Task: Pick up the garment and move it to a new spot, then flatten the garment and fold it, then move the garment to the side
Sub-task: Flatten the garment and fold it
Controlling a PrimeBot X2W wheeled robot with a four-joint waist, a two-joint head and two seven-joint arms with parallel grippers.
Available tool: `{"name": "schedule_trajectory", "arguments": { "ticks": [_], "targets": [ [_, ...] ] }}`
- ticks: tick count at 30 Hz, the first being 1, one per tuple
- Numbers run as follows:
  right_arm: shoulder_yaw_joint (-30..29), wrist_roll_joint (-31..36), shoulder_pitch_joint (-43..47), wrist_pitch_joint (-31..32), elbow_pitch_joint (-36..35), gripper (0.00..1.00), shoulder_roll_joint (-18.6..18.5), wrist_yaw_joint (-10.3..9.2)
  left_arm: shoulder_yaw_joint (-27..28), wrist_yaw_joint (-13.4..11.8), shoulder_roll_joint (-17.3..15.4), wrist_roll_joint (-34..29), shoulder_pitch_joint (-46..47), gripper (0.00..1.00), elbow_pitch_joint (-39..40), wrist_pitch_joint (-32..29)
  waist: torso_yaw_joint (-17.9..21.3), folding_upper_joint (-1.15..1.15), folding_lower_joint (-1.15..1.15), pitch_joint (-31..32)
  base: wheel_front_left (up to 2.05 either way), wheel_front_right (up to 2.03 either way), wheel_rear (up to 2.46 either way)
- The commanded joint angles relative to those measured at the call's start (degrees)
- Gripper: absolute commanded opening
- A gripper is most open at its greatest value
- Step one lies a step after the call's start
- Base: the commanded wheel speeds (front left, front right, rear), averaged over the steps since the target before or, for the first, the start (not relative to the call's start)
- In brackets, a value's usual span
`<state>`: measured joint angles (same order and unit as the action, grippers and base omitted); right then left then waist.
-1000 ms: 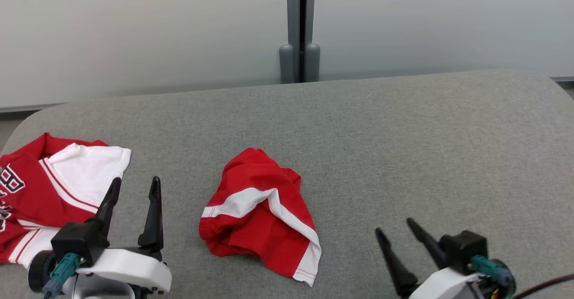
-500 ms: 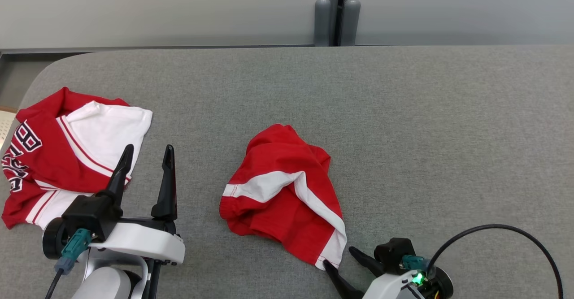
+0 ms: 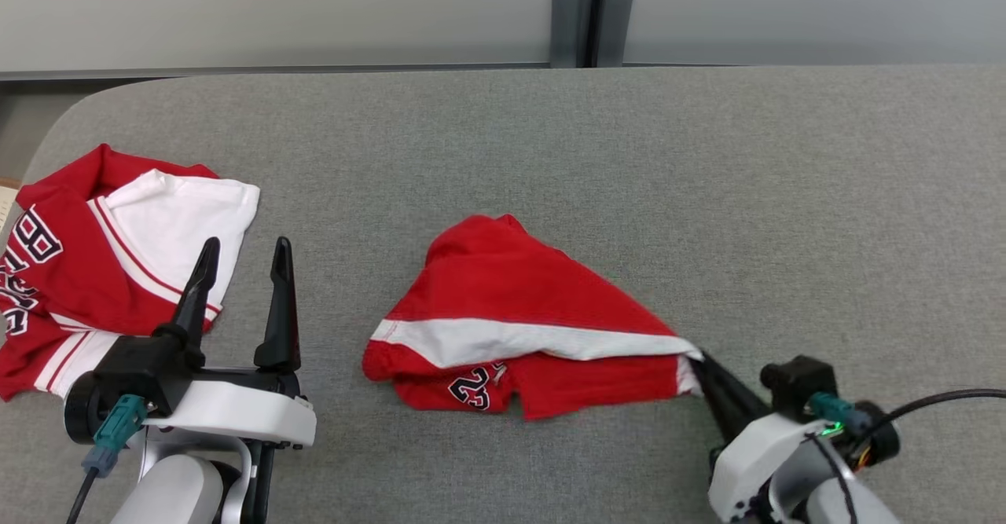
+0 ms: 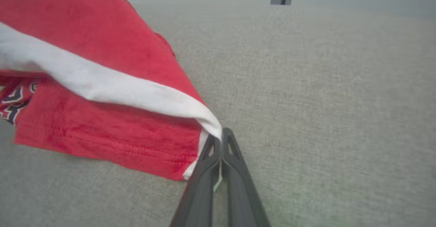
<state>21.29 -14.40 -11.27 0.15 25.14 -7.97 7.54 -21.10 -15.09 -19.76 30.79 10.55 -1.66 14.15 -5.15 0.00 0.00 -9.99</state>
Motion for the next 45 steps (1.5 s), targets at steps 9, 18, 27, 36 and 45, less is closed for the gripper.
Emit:
{"name": "schedule_trajectory", "arguments": {
  "ticks": [9,18,27,36,45],
  "targets": [
    [-11.5,7.5,-0.8,1.7,-10.2,0.00,-4.0,-0.10,0.5,0.7,0.2,-0.4,0.6,1.00,-0.8,0.7,2.2,0.00,0.00,0.1,0.00,0.00,0.00],
    [-14.8,7.7,4.2,0.9,-8.1,1.00,-1.6,-0.11,0.9,1.4,1.1,-0.1,-0.2,1.00,-1.8,0.9,2.9,0.00,0.00,0.9,0.00,0.00,0.00],
    [-15.8,5.4,8.5,-2.0,-10.3,1.00,1.5,-0.11,1.9,2.2,0.6,-1.5,-3.4,1.00,-2.3,1.1,4.2,0.00,0.00,4.1,0.00,0.00,0.00],
    [-18.2,4.3,10.6,-3.1,-21.4,1.00,2.1,-0.10,3.4,2.7,0.1,-2.3,-7.8,1.00,-1.7,1.1,6.0,0.00,0.00,8.1,0.00,0.00,0.00],
    [-18.5,4.0,13.2,-0.1,-27.8,1.00,1.5,-0.10,3.7,3.3,-0.8,-1.8,-11.6,1.00,-2.9,1.1,6.7,0.00,0.00,11.0,0.00,0.00,0.00]
  ]
}}
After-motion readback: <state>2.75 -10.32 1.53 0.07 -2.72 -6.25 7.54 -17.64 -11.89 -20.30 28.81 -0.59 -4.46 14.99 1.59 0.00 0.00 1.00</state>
